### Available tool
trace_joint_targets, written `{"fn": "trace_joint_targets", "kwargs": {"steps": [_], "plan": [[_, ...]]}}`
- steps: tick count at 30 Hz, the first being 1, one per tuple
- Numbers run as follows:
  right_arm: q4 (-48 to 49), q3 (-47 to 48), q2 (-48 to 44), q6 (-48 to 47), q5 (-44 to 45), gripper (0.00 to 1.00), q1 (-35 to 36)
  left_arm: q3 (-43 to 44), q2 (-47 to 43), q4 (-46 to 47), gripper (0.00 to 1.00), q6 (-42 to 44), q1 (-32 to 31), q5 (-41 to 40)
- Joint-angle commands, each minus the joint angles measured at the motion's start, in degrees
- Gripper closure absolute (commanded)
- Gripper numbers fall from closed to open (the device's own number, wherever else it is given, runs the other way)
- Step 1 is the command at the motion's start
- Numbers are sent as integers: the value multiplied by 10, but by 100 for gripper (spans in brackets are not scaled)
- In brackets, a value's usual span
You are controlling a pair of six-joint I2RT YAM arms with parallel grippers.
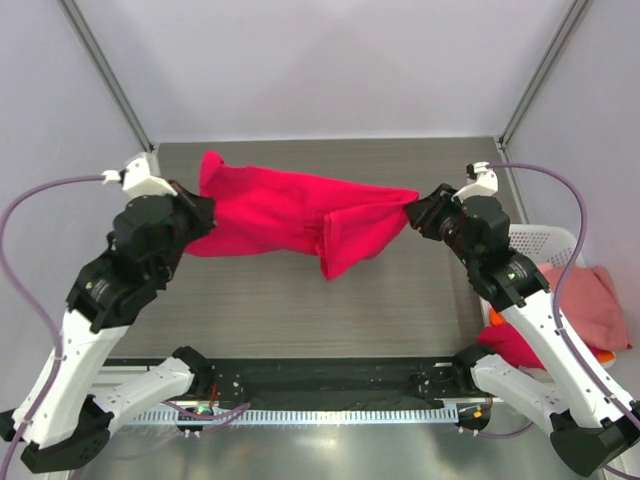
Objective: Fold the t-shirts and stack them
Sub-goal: Flatten the tshirt out
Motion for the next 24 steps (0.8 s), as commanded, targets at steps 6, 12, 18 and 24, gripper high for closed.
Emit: {"fn": "trace_joint_targets", "kwargs": {"steps": [6,12,18,24], "plan": [[-6,-42,35,-27,-44,32,-2,-60,-6,-17,100,19,2,-18],[53,-124,58,-45,-117,34,120,-127,12,10,100,12,2,-31],[73,-164,117,-19,-63,33,251,-125,27,-12,100,9,3,-74],[60,-188,186,29,18,36,314,-121,24,-35,100,-6,3,-102]]}}
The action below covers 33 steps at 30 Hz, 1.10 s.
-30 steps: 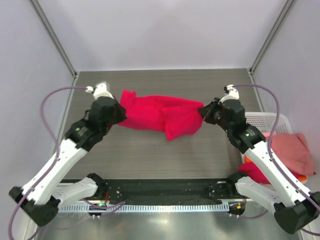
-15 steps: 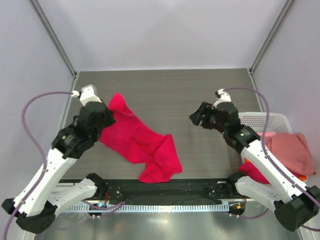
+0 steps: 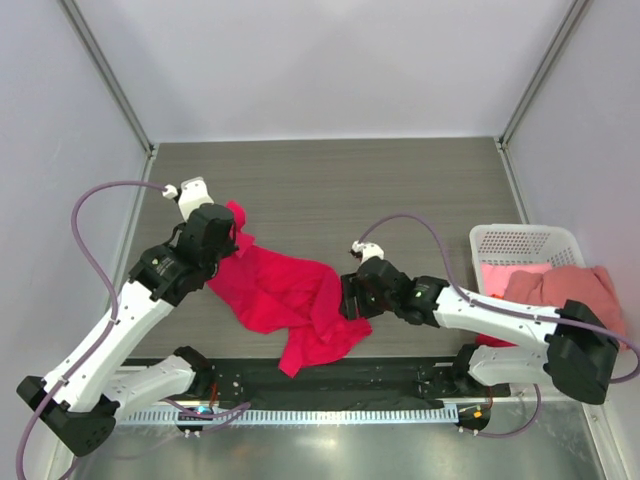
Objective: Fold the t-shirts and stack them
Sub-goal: Flatten the tshirt out
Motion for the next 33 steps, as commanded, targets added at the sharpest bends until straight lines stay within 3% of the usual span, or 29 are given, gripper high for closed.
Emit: {"fn": "trace_joint_targets", "kwargs": {"steps": [1,9,16,20,29,33], "plan": [[14,-9,24,36,59,37,32,20,-11,-8,100,-15,2,-40],[58,-6,43,42,81,38,132,27,-16,-32,100,-22,2,-64],[36,38,82,25,124,37,197,27,-20,-38,100,-22,2,-72],[-18,92,126,12,195,44,236,27,-16,-39,100,-22,3,-71],[-184,220,272,26,364,41,316,23,-11,-33,100,-21,3,-65],[-219,241,314,45,398,52,316,23,-10,-34,100,-20,3,-64]]}}
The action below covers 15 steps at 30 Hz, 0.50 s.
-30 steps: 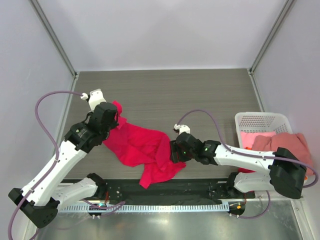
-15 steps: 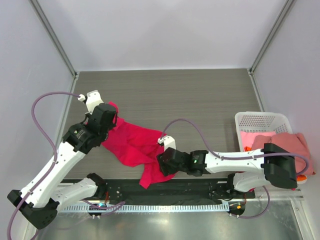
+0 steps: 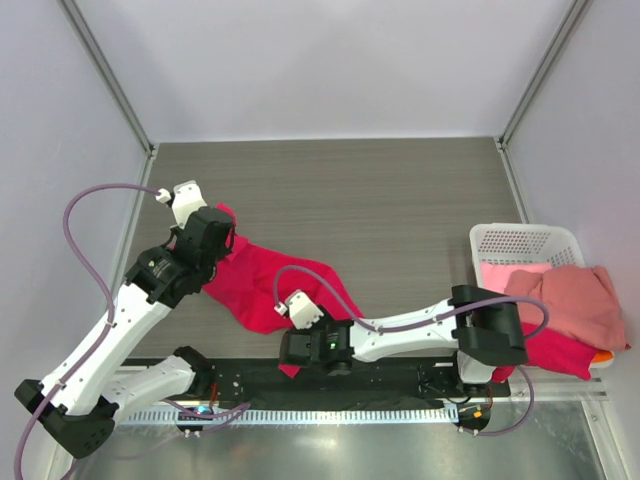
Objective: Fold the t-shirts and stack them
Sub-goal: Flatten the tshirt out
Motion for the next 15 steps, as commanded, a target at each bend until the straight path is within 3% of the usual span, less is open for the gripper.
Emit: {"fn": "trace_joint_targets", "kwargs": {"steps": [1,2,5,6,8,11,15], "plan": [[-66,26,25,22,78,56,0,19,-1,11,100,-7,3,-16],[-73,26,26,26,82,61,-1,19,-1,10,100,-7,3,-17],[-87,25,13,45,110,94,-5,18,-1,12,100,-8,3,-16],[-89,22,-6,48,115,99,-10,17,0,13,100,-8,3,-14],[-88,16,-37,41,119,99,-31,13,5,19,100,-11,3,-12],[-74,16,-107,0,83,99,-117,-9,15,37,100,-23,3,3],[-56,51,-177,-72,44,99,-280,-31,38,58,100,-56,6,-6]]}}
